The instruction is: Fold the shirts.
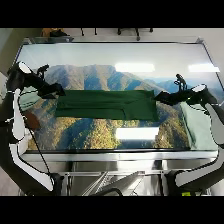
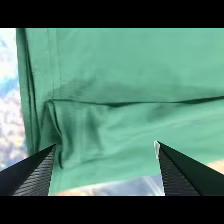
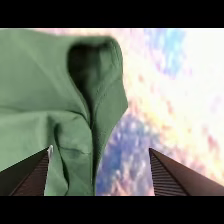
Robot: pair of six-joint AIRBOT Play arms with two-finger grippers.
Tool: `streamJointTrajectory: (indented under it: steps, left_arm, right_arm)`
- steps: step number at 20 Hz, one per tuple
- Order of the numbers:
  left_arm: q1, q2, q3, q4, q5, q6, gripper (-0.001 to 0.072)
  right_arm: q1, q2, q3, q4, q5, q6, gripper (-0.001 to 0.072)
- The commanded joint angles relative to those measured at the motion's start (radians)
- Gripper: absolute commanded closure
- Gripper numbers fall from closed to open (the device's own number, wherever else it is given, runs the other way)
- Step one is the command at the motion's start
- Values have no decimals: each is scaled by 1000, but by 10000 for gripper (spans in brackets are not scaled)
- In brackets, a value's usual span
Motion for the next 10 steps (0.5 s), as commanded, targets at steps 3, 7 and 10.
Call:
streamJointTrajectory:
  steps: [3,7,10]
  left_arm:
    - [-29,-5,120,-172,-83,-27,20]
    - [-127,-7,124,-188,-74,-19,520]
    - [-233,-9,123,-188,13,-19,693]
  right_arm:
    - [38,-118,2,109,56,-15,9]
    - [90,-139,4,129,66,-67,567]
    - [90,-99,42,138,121,-67,688]
